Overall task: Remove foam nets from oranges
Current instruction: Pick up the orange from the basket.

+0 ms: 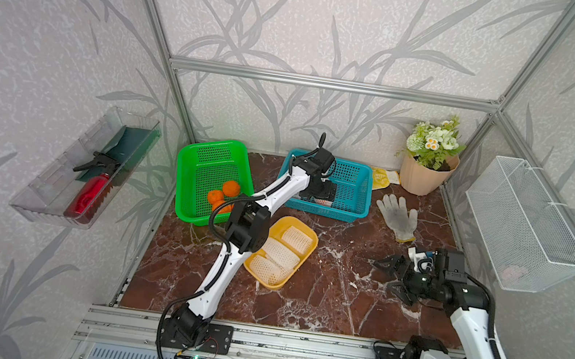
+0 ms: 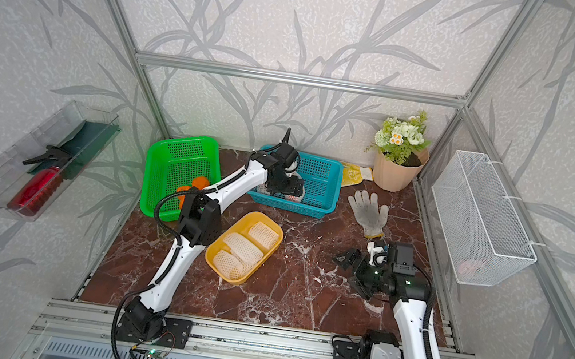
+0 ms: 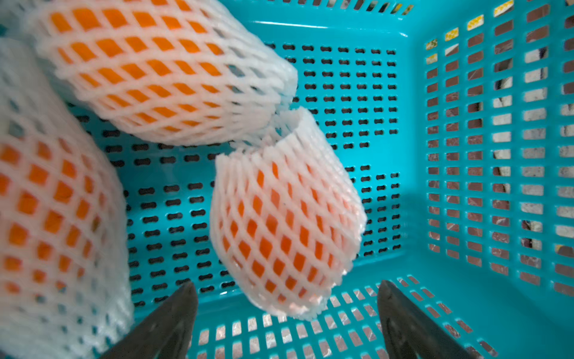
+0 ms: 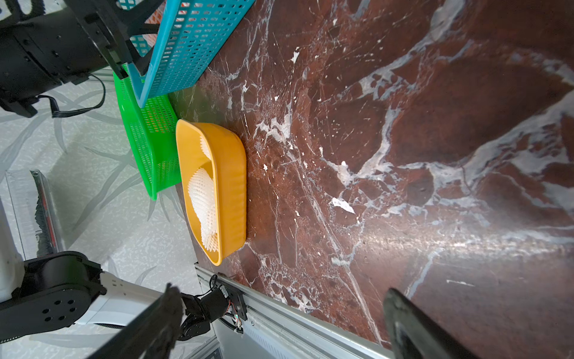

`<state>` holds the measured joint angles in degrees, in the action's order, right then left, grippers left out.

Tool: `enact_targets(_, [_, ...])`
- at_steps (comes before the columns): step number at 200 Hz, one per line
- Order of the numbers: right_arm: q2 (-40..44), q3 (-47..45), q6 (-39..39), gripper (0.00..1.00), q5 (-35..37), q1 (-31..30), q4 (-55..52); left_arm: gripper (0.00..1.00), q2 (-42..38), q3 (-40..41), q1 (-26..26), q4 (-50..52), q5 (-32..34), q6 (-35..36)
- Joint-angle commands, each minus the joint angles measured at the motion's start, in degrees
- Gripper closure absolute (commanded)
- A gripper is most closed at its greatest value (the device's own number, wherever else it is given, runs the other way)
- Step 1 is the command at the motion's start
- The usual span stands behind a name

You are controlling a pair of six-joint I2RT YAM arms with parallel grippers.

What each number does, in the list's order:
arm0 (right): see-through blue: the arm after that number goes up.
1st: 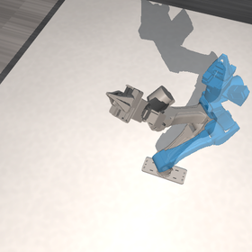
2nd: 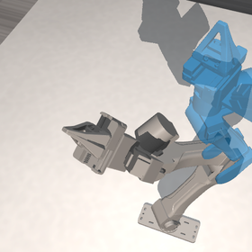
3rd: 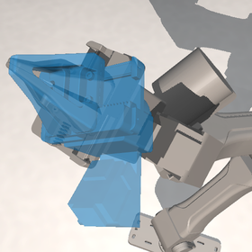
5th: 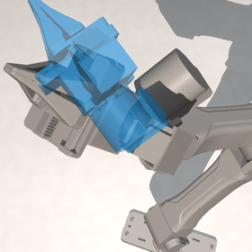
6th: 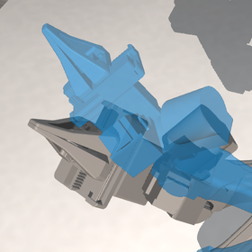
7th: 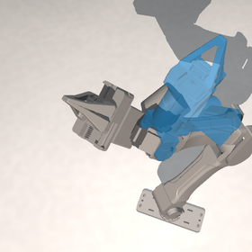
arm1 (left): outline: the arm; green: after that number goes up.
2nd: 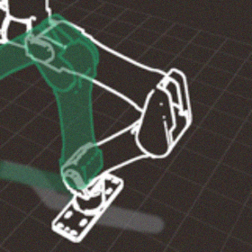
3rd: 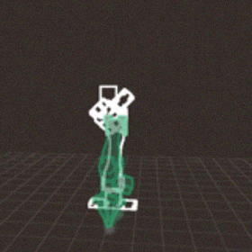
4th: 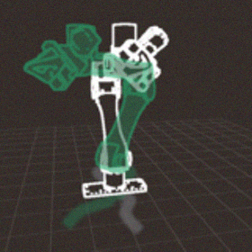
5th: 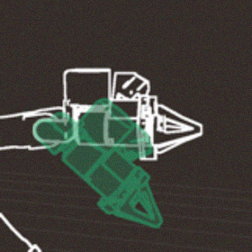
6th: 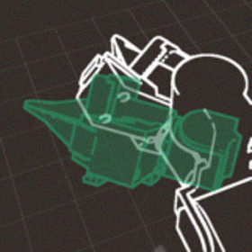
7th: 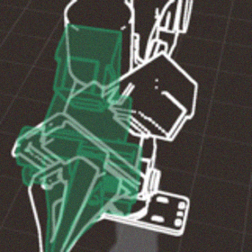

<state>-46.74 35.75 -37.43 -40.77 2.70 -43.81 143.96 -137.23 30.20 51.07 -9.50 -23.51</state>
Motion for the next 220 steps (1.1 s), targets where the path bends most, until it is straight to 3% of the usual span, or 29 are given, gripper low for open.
enact_targets(1, [-0.3, 0.8, 0.5, 0.01, -1.2, 0.2, 0.2, 0.1, 3.2, -3.7, -0.4, -0.2, -0.9, -2.1])
enact_targets(42, [0.3, 1.3, 0.5, 0.01, -0.9, 0.2, -0.7, 0.14, 6.4, -5.5, -0.6, -1.5, -1.0, -2.2])
enact_targets(72, [0.8, 1.5, 0.5, 0.01, -0.9, 0.2, -1.0, 0.4, 6.8, -6.1, -0.8, -2.5, -0.6, -1.3])
enact_targets(98, [1.2, 1.5, 0.5, 0.01, -0.6, 0.2, -1.1, 0.48, 4.9, -6.5, -0.9, -2.5, -1.2, 1.4])
enact_targets(134, [1.7, 1.5, 0.5, 0.01, -0.5, 0.1, -0.8, 0.51, -0.6, -5.5, -0.9, -0.8, -1.4, 7.0])
enact_targets(187, [0.9, 2.2, 0.5, 0.01, -0.5, 0.2, -0.2, 0.52, -13.5, 2.4, 0.4, -1.8, -1.7, 16.5])
enact_targets(220, [-0.4, 3.9, 2.2, 0.01, -0.2, 0.2, -0.3, 0.52, -21.2, 8.4, 3.7, -2.4, -3.4, 23.4])
